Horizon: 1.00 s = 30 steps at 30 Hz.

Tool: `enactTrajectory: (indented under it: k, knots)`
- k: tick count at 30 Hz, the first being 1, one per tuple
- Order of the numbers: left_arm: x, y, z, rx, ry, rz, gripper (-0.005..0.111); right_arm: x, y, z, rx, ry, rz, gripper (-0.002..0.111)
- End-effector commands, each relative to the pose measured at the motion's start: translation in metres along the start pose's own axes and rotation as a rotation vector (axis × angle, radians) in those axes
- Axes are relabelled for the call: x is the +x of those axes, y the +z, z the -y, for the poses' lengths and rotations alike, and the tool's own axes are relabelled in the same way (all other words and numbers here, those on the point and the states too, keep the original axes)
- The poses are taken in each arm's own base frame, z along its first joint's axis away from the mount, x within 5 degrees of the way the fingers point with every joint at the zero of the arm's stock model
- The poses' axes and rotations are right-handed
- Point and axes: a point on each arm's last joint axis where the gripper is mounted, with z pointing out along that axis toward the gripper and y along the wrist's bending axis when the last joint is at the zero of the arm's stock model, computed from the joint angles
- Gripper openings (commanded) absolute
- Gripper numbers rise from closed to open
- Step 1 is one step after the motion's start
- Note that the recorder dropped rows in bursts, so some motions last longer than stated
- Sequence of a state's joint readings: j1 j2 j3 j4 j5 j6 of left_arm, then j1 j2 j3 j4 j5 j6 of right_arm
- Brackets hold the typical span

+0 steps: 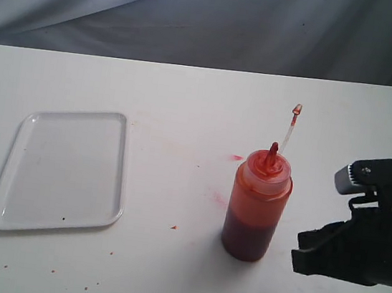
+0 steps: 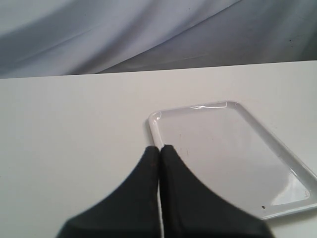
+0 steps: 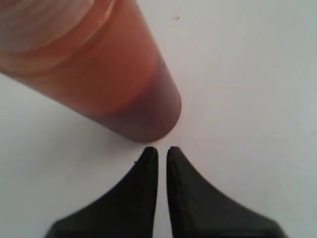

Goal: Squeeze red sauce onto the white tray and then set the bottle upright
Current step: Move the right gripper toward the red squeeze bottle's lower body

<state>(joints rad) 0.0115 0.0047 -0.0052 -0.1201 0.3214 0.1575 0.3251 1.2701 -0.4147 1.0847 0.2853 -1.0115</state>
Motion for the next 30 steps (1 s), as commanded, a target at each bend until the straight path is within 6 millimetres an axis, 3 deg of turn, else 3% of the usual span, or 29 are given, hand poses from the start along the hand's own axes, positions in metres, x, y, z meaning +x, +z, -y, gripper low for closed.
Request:
enactTrajectory:
  k: [1, 7, 9, 15, 17, 22, 25, 30]
  knots:
    - [0.001, 0.000, 0.000, -0.003, 0.004, 0.010, 0.000, 0.001, 0.003, -0.004, -0.039, -0.065, -0.022, 0.031]
    - [0.001, 0.000, 0.000, -0.003, 0.004, 0.010, 0.000, 0.000, 0.003, -0.003, -0.029, -0.094, -0.015, 0.096]
    - [0.001, 0.000, 0.000, -0.003, 0.004, 0.010, 0.000, 0.001, 0.003, -0.003, -0.039, -0.150, -0.024, 0.105]
    - [0.001, 0.000, 0.000, -0.003, 0.004, 0.010, 0.000, 0.004, 0.011, -0.004, -0.051, -0.202, -0.059, 0.105]
    - [0.001, 0.000, 0.000, -0.003, 0.004, 0.010, 0.000, 0.013, 0.026, -0.012, -0.082, -0.288, -0.132, 0.105]
    - [0.001, 0.000, 0.000, -0.003, 0.004, 0.010, 0.000, 0.029, 0.065, -0.017, 0.043, -0.475, -0.233, 0.105]
    - [0.001, 0.000, 0.000, -0.003, 0.004, 0.010, 0.000, 0.021, 0.077, -0.021, 0.041, -0.490, -0.235, 0.105]
    - [0.001, 0.000, 0.000, -0.003, 0.004, 0.010, 0.000, 0.017, 0.079, -0.025, 0.006, -0.484, -0.234, 0.105]
